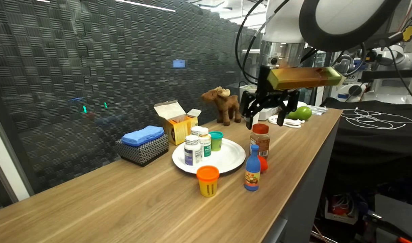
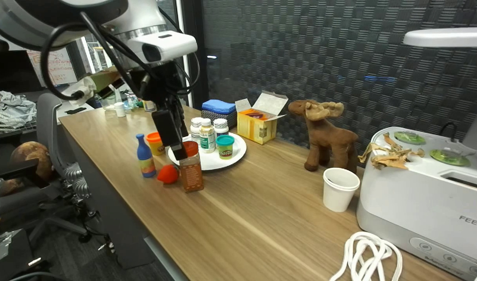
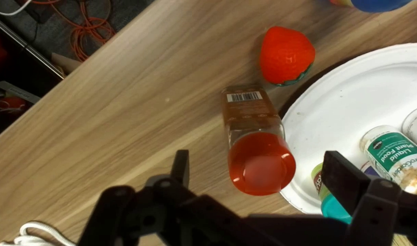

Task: Pick up all the items surrounding the white plate and arrange them on the plate

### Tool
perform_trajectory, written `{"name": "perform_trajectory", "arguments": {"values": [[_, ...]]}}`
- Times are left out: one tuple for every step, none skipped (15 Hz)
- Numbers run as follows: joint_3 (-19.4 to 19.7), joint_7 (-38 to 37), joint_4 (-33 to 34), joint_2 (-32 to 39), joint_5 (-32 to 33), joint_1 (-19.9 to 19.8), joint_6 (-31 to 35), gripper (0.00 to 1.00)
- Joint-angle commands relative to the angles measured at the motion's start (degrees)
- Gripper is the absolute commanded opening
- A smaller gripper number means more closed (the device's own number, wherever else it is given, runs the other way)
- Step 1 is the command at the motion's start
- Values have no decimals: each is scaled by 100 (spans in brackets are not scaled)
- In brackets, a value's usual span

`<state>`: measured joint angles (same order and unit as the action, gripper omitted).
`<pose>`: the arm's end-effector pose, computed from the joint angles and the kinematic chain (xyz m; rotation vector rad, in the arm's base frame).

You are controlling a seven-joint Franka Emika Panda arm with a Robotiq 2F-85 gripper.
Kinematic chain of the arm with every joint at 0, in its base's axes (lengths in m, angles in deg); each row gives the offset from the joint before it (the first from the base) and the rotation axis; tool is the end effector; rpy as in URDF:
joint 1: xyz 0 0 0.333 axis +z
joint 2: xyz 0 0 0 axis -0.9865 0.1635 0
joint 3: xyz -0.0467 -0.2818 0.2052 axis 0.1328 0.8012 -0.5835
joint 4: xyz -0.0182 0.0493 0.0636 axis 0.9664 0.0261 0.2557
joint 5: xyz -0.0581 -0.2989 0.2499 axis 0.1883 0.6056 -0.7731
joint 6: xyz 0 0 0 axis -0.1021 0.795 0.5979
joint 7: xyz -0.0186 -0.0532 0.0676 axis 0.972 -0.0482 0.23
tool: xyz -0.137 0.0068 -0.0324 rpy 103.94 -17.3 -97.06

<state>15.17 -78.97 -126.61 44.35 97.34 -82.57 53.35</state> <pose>0.4696 0.0064 0.3689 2.9124 -0.9145 0.3156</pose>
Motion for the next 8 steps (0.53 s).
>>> {"name": "perform_trajectory", "arguments": {"values": [[45, 262, 147, 123, -172, -41, 167, 73], [57, 297, 160, 114, -173, -39, 158, 66], [64, 333, 167, 92, -183, -33, 141, 56], [82, 434, 163, 62, -297, -2, 114, 49], [85, 516, 159, 34, -379, 17, 88, 42], [81, 629, 159, 10, -498, 38, 33, 33], [75, 724, 167, -9, -592, 49, -11, 27], [62, 789, 170, -30, -670, 56, -62, 24]]}}
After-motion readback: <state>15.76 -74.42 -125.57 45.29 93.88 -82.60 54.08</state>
